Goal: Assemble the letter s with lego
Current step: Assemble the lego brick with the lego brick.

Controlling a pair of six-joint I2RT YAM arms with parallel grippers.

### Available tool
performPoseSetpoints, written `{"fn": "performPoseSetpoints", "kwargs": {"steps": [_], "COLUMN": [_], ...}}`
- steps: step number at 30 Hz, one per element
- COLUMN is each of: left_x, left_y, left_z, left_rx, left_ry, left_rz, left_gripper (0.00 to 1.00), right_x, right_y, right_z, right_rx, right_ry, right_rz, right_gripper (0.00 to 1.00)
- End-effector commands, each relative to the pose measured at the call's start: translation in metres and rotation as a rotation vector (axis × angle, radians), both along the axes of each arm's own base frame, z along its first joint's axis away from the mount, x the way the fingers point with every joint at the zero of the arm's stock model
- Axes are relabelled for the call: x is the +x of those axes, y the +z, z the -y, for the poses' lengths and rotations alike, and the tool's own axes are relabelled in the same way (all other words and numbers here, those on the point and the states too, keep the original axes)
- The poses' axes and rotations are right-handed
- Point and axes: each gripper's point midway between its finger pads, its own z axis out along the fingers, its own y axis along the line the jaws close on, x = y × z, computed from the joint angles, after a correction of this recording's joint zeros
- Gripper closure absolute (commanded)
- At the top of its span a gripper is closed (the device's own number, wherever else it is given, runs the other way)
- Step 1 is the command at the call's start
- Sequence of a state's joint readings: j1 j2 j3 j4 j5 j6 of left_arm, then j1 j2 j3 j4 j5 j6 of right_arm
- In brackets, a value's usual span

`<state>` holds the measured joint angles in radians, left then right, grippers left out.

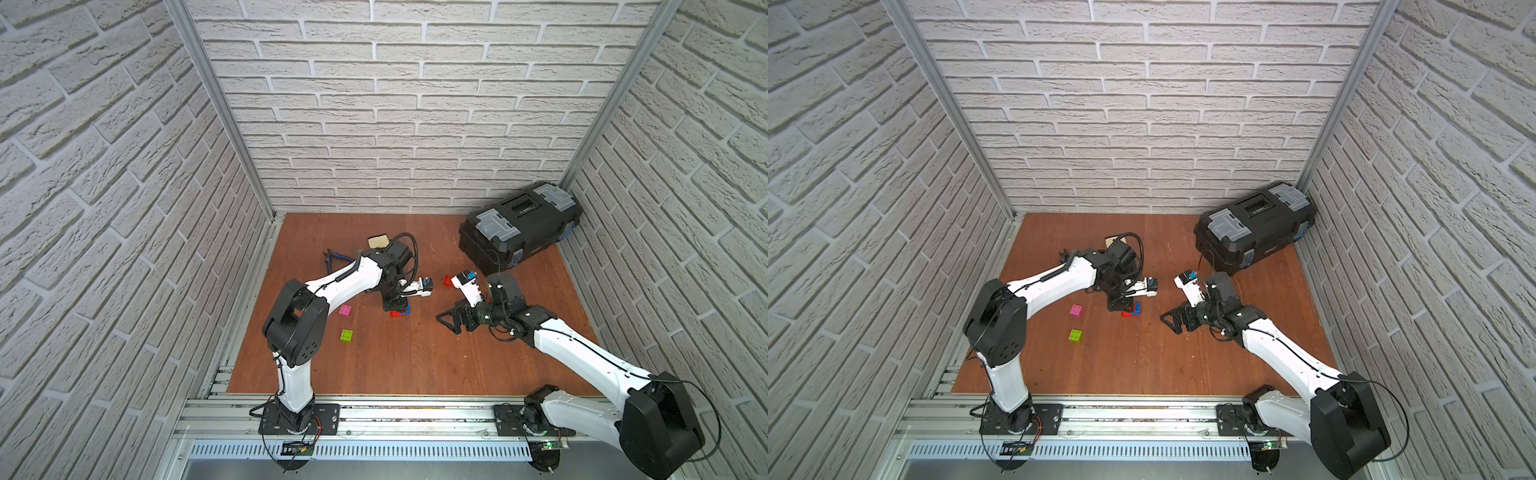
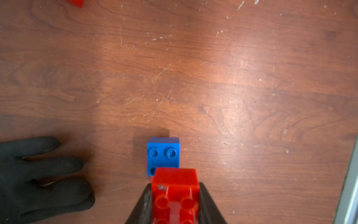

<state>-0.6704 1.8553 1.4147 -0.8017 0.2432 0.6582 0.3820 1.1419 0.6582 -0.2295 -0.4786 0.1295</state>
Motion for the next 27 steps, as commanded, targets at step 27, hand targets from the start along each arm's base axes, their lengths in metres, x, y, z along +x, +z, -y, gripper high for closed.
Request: {"fn": "performPoseSetpoints", "kwargs": {"steps": [27], "left_x": [-0.009], "left_y": [-0.025], "left_z": [-0.008], "left_rx": [0.097], "left_ry": [-0.067], "left_rz": [-0.068], "left_gripper": [0.7], "right_x": [-0.003], "right_y": [-0.007], "right_z": [0.007], "right_rx": [-0.008], "right_ry": [-0.009], "right_rz": [0.004], "right_gripper": [0.0]}}
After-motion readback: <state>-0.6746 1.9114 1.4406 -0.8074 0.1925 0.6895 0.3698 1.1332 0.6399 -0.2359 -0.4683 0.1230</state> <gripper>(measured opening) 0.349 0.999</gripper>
